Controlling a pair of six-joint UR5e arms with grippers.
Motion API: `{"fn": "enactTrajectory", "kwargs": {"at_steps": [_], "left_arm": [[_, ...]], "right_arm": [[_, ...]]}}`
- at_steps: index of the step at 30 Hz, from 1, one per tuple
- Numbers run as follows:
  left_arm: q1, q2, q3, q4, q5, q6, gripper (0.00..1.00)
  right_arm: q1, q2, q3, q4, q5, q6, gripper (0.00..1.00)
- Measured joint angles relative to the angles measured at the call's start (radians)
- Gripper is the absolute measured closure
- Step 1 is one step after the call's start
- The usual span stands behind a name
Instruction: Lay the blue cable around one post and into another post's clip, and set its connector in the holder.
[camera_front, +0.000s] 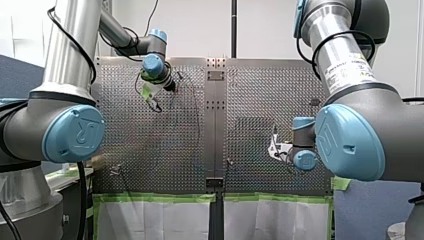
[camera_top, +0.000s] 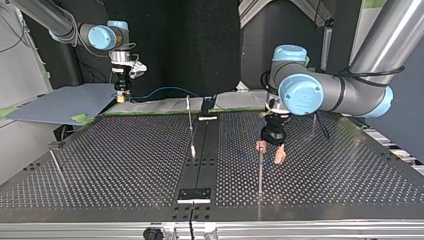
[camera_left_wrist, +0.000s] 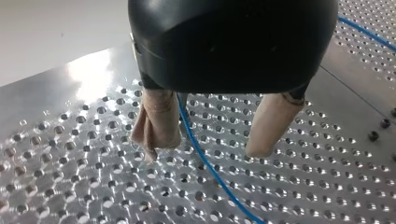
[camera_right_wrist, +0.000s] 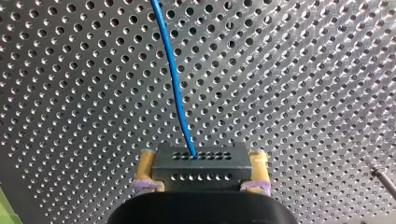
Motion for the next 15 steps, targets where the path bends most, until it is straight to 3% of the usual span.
{"fn": "enactTrajectory", "kwargs": {"at_steps": [7, 15], "left_arm": [[0.008, 0.042, -0.041, -0.061, -0.050, -0.043, 0.00], [0.011, 0.105, -0.077, -0.125, -0.113, 0.006, 0.00]], "right_arm": [[0.001, 0.001, 0.000, 0.001, 0.000, 0.000, 1.00], [0.003, 0.001, 0.000, 0.000, 0.000, 0.003, 1.00]]}}
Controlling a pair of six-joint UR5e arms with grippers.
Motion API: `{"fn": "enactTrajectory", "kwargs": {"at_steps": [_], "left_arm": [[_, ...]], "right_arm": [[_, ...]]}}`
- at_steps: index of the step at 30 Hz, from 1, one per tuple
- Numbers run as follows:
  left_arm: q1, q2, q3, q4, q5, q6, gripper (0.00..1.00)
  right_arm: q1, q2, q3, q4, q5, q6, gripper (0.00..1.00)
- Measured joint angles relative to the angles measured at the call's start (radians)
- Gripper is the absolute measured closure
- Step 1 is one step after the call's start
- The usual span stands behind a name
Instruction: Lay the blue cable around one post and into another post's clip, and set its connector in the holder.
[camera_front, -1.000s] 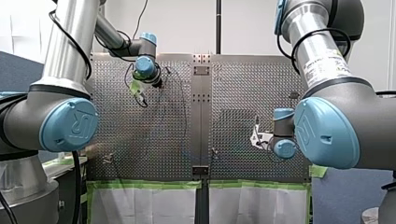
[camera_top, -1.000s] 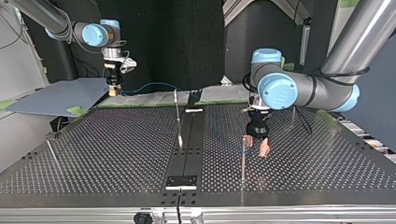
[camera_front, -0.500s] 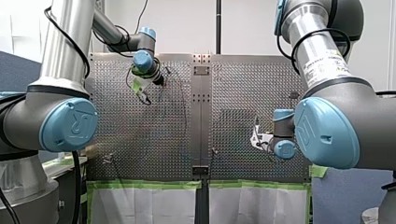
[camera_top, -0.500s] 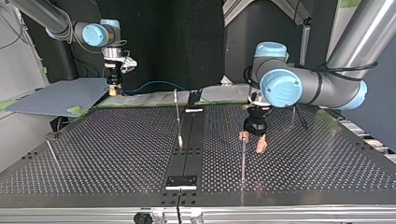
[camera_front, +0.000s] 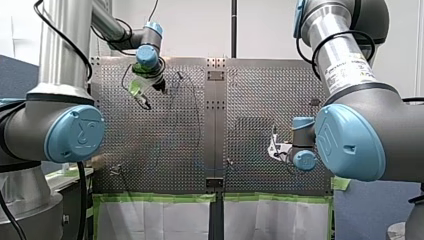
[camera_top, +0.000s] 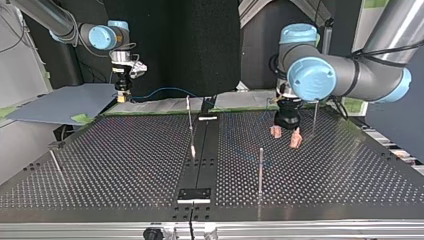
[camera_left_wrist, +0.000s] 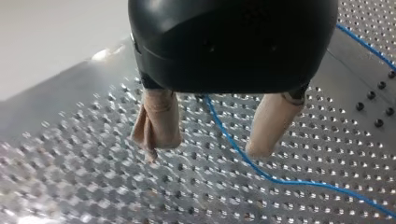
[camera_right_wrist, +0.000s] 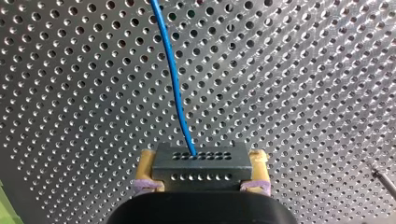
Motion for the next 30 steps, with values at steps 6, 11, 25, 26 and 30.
{"fn": "enactTrajectory", "kwargs": {"at_steps": [6, 11, 25, 26, 30], "left_arm": [[-0.007, 0.045, 0.030, -0.046, -0.045, 0.045, 0.00], [-0.013, 0.085, 0.070, -0.086, -0.086, 0.085, 0.00], [-0.042, 0.209, 0.193, -0.210, -0.045, 0.209, 0.00], [-0.045, 0.217, 0.201, -0.217, -0.038, 0.216, 0.00], [-0.056, 0.239, 0.235, -0.251, -0.004, 0.250, 0.00]], "right_arm": [[0.004, 0.000, 0.000, -0.003, -0.002, 0.004, 1.00], [0.006, 0.000, -0.001, -0.004, -0.003, 0.006, 1.00], [0.010, -0.001, -0.007, 0.000, -0.003, 0.008, 1.00], [0.010, -0.001, -0.007, 0.000, -0.003, 0.008, 1.00], [0.012, -0.001, -0.007, 0.000, -0.003, 0.009, 1.00]]}}
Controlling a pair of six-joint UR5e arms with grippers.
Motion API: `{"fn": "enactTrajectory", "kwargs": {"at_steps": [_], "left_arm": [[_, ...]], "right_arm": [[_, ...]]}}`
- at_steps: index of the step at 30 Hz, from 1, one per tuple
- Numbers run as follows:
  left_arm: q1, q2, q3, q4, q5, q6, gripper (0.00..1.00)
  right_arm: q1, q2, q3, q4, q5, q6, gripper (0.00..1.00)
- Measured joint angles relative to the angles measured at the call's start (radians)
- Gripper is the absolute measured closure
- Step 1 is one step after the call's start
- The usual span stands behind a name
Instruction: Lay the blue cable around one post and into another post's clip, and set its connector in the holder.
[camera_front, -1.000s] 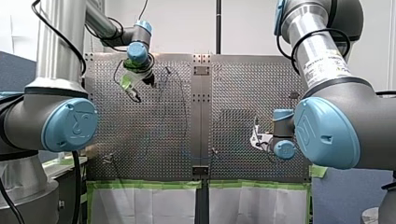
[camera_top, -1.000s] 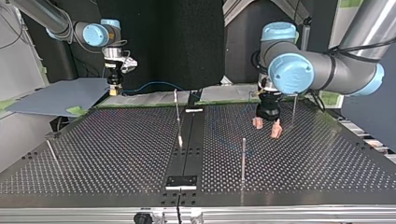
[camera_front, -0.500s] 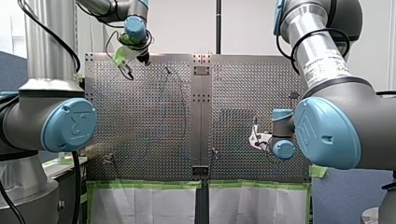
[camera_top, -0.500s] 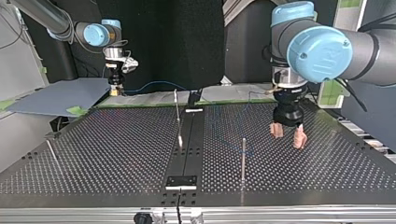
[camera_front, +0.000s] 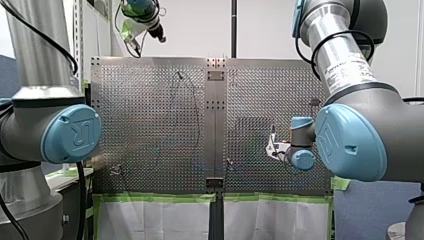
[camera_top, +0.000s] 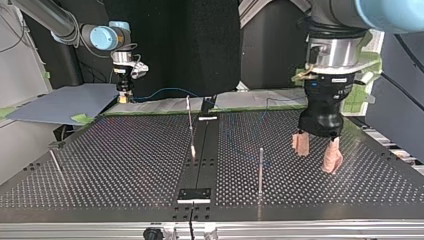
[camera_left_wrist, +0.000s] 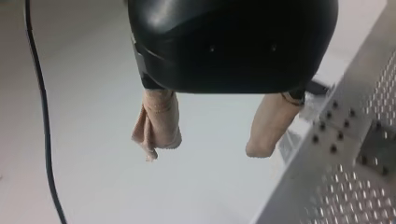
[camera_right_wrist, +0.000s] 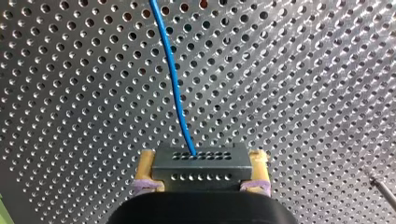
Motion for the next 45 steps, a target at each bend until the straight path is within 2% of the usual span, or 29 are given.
{"fn": "enactTrajectory", "kwargs": {"at_steps": [4, 11, 23, 40, 45], "left_arm": [[-0.009, -0.001, 0.036, -0.039, 0.039, 0.039, 0.00], [-0.031, -0.046, 0.049, -0.100, 0.086, 0.100, 0.00], [-0.043, -0.058, 0.049, -0.188, 0.041, 0.198, 0.00], [-0.061, -0.059, 0.049, -0.195, 0.025, 0.347, 0.00], [-0.068, -0.059, 0.049, -0.196, 0.001, 0.391, 0.00]], "right_arm": [[0.002, 0.000, -0.001, 0.000, 0.000, 0.000, 1.00], [0.005, 0.000, -0.001, -0.001, 0.000, 0.000, 1.00], [0.007, 0.000, 0.000, 0.000, 0.000, -0.001, 1.00], [0.010, 0.000, 0.000, 0.001, 0.002, -0.002, 1.00], [0.010, 0.000, -0.001, 0.003, 0.003, -0.003, 1.00]]}}
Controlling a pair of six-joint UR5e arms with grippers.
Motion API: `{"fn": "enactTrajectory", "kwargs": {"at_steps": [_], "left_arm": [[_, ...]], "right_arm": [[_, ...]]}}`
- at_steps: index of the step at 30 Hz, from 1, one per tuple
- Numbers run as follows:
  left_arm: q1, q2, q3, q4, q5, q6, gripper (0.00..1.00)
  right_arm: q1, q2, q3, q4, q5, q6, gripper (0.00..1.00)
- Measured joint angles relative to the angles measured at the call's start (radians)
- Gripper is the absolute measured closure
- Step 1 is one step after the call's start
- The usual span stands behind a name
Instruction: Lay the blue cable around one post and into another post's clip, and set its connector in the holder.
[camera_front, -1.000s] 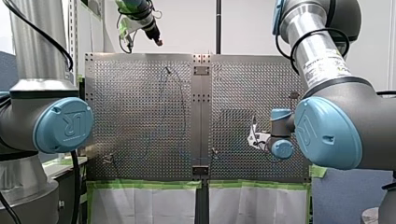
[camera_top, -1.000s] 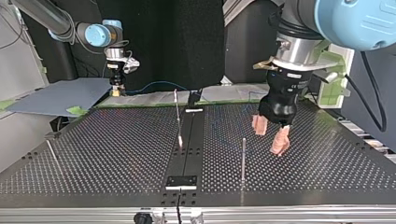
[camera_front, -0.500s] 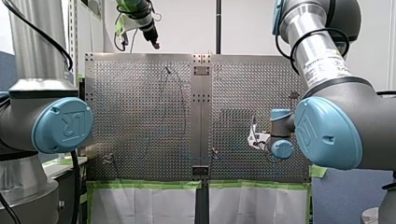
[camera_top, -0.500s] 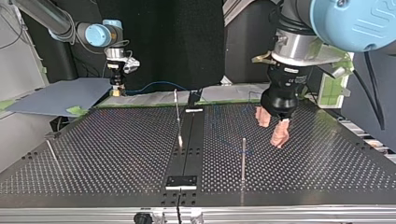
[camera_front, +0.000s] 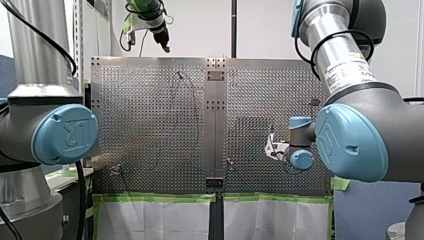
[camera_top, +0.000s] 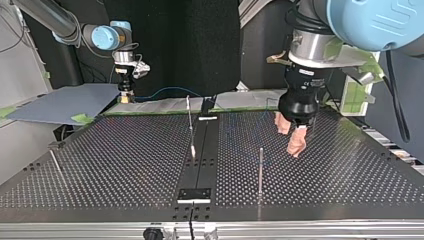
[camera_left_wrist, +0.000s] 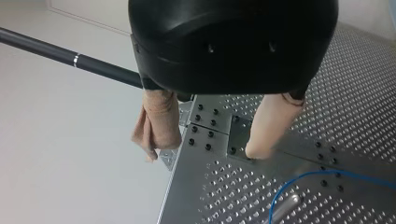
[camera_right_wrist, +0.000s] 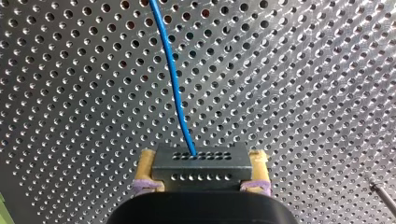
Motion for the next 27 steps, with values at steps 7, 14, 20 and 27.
{"fn": "enactTrajectory", "kwargs": {"at_steps": [7, 14, 20, 27], "left_arm": [[-0.006, 0.000, 0.000, 0.000, -0.045, 0.065, 0.00], [-0.007, 0.000, 0.000, 0.001, -0.099, 0.126, 0.00], [-0.007, 0.000, 0.000, 0.003, -0.124, 0.192, 0.00], [-0.007, 0.001, 0.000, 0.003, -0.124, 0.228, 0.00]], "right_arm": [[0.000, 0.000, 0.000, 0.001, 0.000, -0.001, 1.00], [0.000, 0.000, 0.000, 0.001, 0.000, -0.002, 1.00], [0.000, 0.000, 0.000, 0.001, 0.000, -0.002, 1.00], [0.000, 0.000, 0.000, 0.001, 0.000, -0.002, 1.00]]}}
